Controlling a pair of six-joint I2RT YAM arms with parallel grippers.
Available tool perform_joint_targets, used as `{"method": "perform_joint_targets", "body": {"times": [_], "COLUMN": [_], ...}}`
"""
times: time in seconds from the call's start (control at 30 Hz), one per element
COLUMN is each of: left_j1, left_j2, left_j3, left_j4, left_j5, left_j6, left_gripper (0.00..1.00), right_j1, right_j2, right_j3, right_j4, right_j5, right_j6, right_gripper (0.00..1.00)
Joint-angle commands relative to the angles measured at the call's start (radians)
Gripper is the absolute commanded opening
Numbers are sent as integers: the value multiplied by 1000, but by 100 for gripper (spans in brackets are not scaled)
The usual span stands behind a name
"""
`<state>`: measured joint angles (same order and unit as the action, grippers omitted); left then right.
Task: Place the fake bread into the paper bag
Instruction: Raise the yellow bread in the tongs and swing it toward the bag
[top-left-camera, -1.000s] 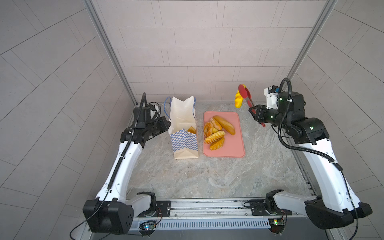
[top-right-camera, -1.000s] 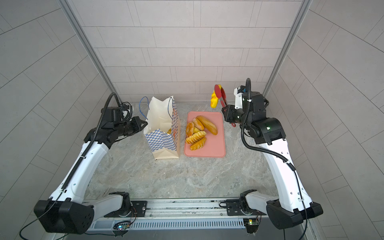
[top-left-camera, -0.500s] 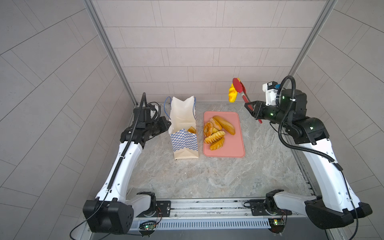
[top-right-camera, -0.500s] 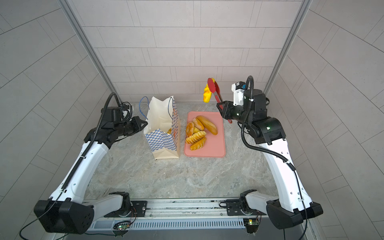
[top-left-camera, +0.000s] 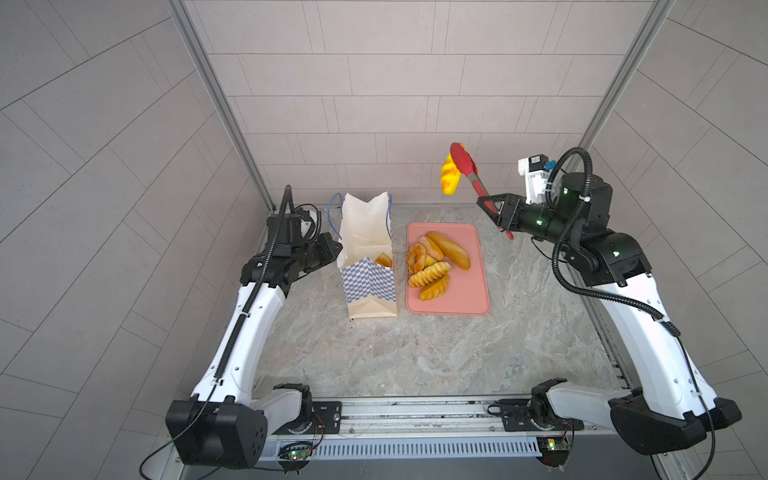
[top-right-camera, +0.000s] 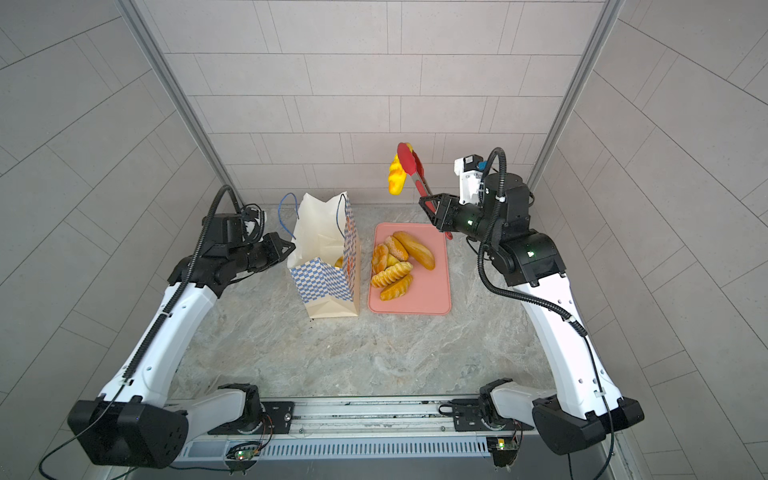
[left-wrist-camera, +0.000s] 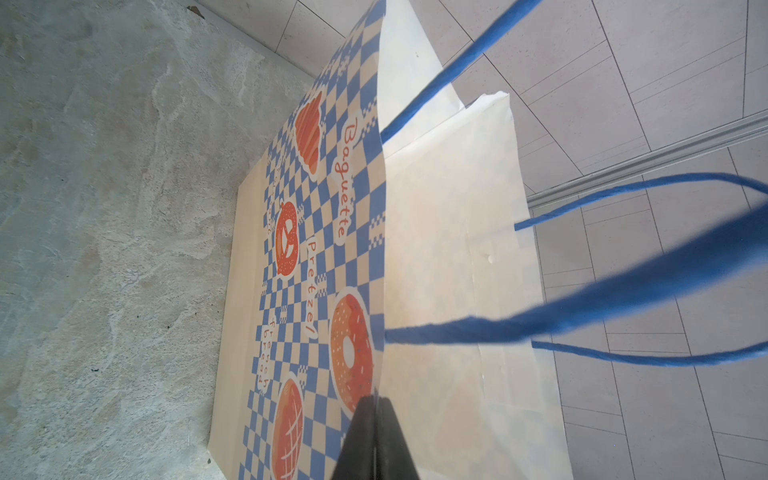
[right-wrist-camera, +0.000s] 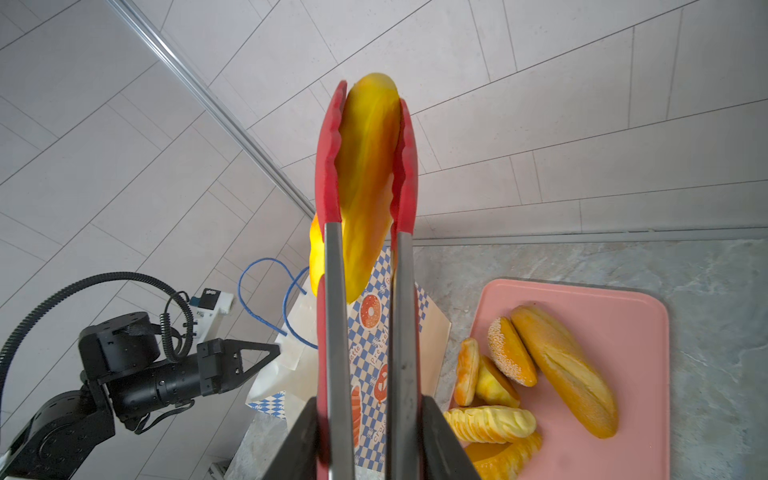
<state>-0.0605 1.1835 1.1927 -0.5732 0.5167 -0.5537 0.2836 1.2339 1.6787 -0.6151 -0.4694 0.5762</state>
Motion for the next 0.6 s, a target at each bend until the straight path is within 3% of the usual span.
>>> {"method": "perform_joint_targets", "body": {"times": [0.0, 0.57], "left_j1": [-5, -6], "left_j2": [-9, -10], "left_j3": [-4, -8], "left_j4": [24, 24], "left_j5": [14, 14], "left_j6": [-5, -5], "left_gripper": [8, 8], "right_j1": [26, 192], "right_j2": [-5, 56], "right_j3": [13, 79], "right_j4": [102, 74], "right_j5": [-32, 47], "right_j6": [26, -25], "right_gripper": [36, 35]}}
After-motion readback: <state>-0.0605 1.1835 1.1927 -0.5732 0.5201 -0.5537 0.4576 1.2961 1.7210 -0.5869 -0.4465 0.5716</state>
